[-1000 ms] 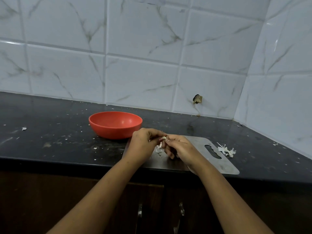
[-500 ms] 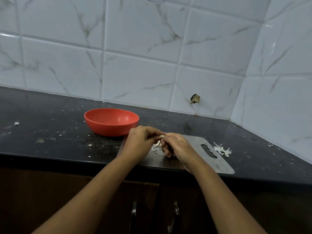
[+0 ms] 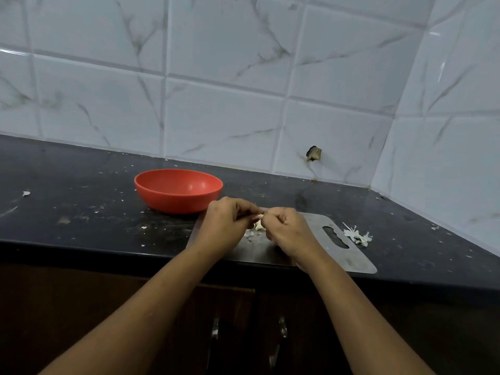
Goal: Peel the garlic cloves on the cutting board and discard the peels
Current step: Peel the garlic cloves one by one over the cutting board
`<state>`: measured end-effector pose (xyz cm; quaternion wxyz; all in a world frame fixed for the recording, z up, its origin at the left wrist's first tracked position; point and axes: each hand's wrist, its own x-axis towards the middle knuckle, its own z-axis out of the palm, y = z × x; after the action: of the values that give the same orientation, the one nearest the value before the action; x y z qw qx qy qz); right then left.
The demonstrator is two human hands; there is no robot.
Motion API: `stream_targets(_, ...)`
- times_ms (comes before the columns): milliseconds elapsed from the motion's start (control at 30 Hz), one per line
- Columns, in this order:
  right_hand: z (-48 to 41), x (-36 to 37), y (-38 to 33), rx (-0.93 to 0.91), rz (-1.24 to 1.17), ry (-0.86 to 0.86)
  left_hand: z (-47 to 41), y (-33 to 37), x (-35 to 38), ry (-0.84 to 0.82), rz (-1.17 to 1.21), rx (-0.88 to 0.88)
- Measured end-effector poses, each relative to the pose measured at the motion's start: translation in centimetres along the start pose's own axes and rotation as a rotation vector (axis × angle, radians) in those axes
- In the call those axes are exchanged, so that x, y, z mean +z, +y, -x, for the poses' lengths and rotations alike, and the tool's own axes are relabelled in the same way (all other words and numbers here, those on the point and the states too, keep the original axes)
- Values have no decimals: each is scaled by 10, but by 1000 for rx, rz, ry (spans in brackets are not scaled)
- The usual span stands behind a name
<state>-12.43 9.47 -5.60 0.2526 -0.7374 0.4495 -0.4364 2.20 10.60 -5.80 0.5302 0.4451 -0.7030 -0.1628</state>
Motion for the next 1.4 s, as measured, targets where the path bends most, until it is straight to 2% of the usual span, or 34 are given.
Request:
stream_targets(100, 1, 1, -1, -79, 130, 25, -2, -5, -1, -35, 69, -90)
stream_targets(233, 2, 5, 1, -137, 220, -2, -4, -7, -1, -77, 329, -251)
stream_targets(333, 3, 6, 0, -136, 194, 23, -6, -6, -3, -94, 469, -293)
stream_targets(433, 3, 3, 0, -76, 92, 88, -5, -6, -2, -109, 493, -298)
stream_targets(567, 4, 1, 1, -42, 4, 157, -7, -10, 0, -70, 351, -282)
stream_targets(767, 11, 9, 2, -254, 546, 196, -4, -5, 4, -81, -72, -35)
stream_targets(900, 11, 6, 1, -283, 765, 142, -6, -4, 6, -107, -222, 9)
stream_targets(1000, 7, 3, 2, -242, 733, 93, -7, -6, 11, -94, -318, 8)
stream_targets(1133, 5, 1, 5, -217, 571, 53, -7, -1, 14, -181, -586, 38)
stream_targets(1200, 6, -1, 7, -260, 507, 66, -6, 0, 14, -188, -581, 52)
stream_targets(1267, 8, 0, 6, -311, 500, 92, -6, 0, 11, -189, -453, 18)
stream_targets(1400, 11, 5, 6, -449, 716, 165, -6, 5, 3, -240, -270, -95)
